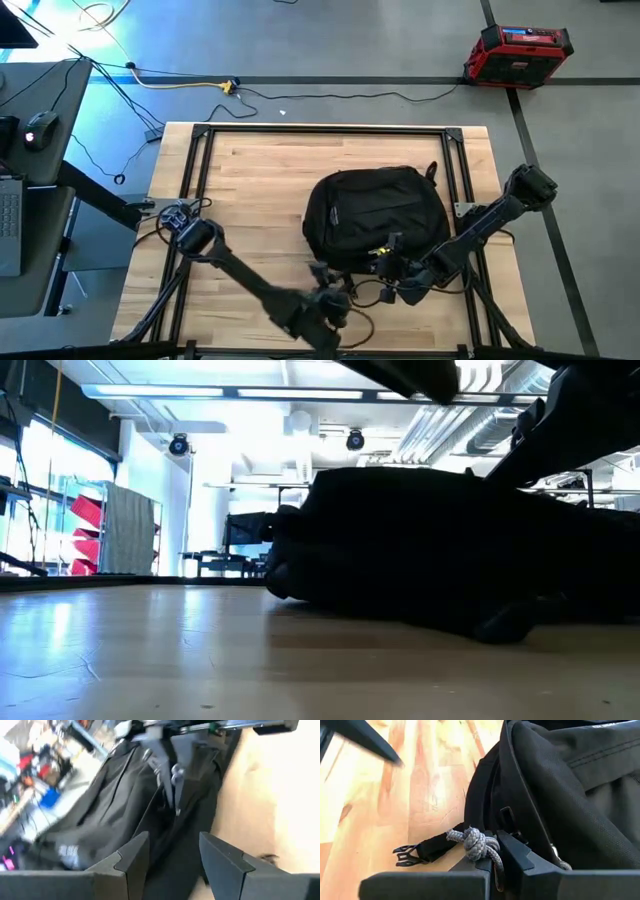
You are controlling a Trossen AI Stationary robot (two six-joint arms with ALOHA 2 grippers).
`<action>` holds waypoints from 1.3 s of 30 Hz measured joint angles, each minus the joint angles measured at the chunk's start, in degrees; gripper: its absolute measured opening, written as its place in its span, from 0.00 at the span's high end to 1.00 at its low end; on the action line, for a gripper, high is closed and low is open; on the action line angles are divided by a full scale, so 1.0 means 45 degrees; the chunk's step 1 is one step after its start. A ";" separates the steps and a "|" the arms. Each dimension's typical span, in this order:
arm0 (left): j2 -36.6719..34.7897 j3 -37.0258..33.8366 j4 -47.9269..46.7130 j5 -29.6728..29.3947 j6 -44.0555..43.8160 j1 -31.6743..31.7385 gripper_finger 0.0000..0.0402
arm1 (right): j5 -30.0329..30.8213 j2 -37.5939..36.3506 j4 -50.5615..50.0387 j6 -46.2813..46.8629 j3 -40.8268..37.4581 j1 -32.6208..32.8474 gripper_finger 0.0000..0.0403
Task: Unpack backpack
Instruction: Close the black backpack
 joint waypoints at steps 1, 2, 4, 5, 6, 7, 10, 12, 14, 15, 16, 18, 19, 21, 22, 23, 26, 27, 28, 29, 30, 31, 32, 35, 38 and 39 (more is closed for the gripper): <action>0.0000 -0.0163 0.0548 0.0240 0.0907 0.0178 0.61 | 0.0000 0.0000 0.0000 0.0000 0.0000 0.0040 1.00; 0.0000 -0.0329 0.1032 0.0611 0.1581 0.0370 0.61 | -0.0004 0.0000 0.0000 0.0001 -0.0002 0.0072 1.00; 0.0000 -0.0635 0.1674 0.1587 0.2319 0.0774 0.61 | -0.0015 0.0000 0.0007 -0.0003 -0.0005 0.0089 1.00; 0.0000 -0.0758 0.1812 0.2035 0.2398 0.0962 0.61 | -0.0034 0.0000 0.0015 -0.0003 -0.0005 0.0093 1.00; 0.0010 -0.0820 0.1844 0.2428 0.2414 0.1146 0.61 | -0.0051 0.0000 0.0015 -0.0003 -0.0005 0.0092 1.00; 0.0011 -0.0881 0.1868 0.2839 0.2416 0.1325 0.61 | -0.0051 0.0000 0.0019 -0.0003 -0.0005 0.0088 1.00; 0.0010 -0.0937 0.1889 0.3771 0.2420 0.1829 0.61 | -0.0051 0.0000 0.0025 -0.0100 -0.0005 0.0102 1.00; 0.0054 -0.0941 0.1909 0.4053 0.2362 0.2099 0.62 | -0.0041 0.0000 0.0019 -0.0100 -0.0010 0.0102 1.00; 0.0092 -0.0941 0.1873 0.4503 0.2213 0.2279 0.63 | -0.0059 0.0000 -0.0002 -0.0096 -0.0023 0.0104 1.00; 0.0163 -0.0937 0.1805 0.4725 0.2013 0.2341 0.66 | -0.0061 0.0000 -0.0016 -0.0075 -0.0027 0.0102 1.00; 0.0244 -0.0923 0.1713 0.4892 0.1841 0.2380 0.70 | -0.0076 0.0000 -0.0050 -0.0009 -0.0034 0.0105 1.00; 0.0331 -0.0919 0.1213 0.4952 0.1699 0.2370 0.81 | -0.0119 0.0000 -0.0139 0.0007 -0.0039 0.0143 1.00; 0.0367 -0.0902 0.0952 0.4942 0.1669 0.2354 0.89 | -0.0119 0.0000 -0.0177 0.0009 -0.0039 0.0148 1.00; 0.0379 -0.0883 0.0477 0.4873 0.1364 0.2270 0.97 | -0.0121 0.0000 -0.0391 0.0301 -0.0039 0.0182 1.00; 0.0379 -0.0888 0.0337 0.4716 0.1189 0.2224 0.97 | -0.0109 0.0000 -0.0611 0.0525 -0.0028 0.0215 1.00; 0.0394 -0.0888 0.0229 0.4643 0.1046 0.2190 0.97 | -0.0119 -0.0001 -0.0906 0.0772 -0.0013 0.0229 1.00; 0.0437 -0.0908 -0.0030 0.4583 0.0967 0.2097 0.99 | -0.0308 -0.0014 -0.2207 0.1856 0.0019 0.0238 1.00; 0.0447 -0.0917 -0.0063 0.4588 0.0939 0.2082 0.99 | -0.0417 -0.0028 -0.2606 0.2188 0.0028 0.0238 1.00; 0.0451 -0.0917 -0.0091 0.4569 0.0934 0.2082 0.99 | -0.0553 -0.0047 -0.3001 0.2484 0.0051 0.0238 1.00; 0.0452 -0.0917 -0.0165 0.4577 0.0917 0.2082 0.99 | -0.0711 -0.0057 -0.3377 0.2756 0.0063 0.0238 1.00; 0.0452 -0.0917 -0.0246 0.4590 0.0796 0.2082 0.99 | -0.0851 -0.0063 -0.3678 0.2989 0.0063 0.0238 1.00; 0.0452 -0.0912 -0.0342 0.4616 0.0591 0.2082 1.00 | -0.1014 -0.0063 -0.3947 0.3132 0.0066 0.0241 1.00; 0.0452 -0.0907 -0.0491 0.4624 0.0363 0.2082 1.00 | -0.1214 -0.0066 -0.4185 0.3289 0.0078 0.0243 1.00; 0.0452 -0.0922 -0.1386 0.4609 -0.0242 0.2065 1.00 | -0.1891 -0.0068 -0.5331 0.3746 0.0034 0.0258 1.00; 0.0452 -0.0933 -0.2034 0.4625 -0.0800 0.2034 1.00 | -0.2093 -0.0046 -0.6685 0.4498 0.0018 0.0263 1.00; 0.0452 -0.0935 -0.2240 0.4608 -0.0962 0.2034 1.00 | -0.1971 -0.0063 -0.7087 0.4767 0.0015 0.0273 1.00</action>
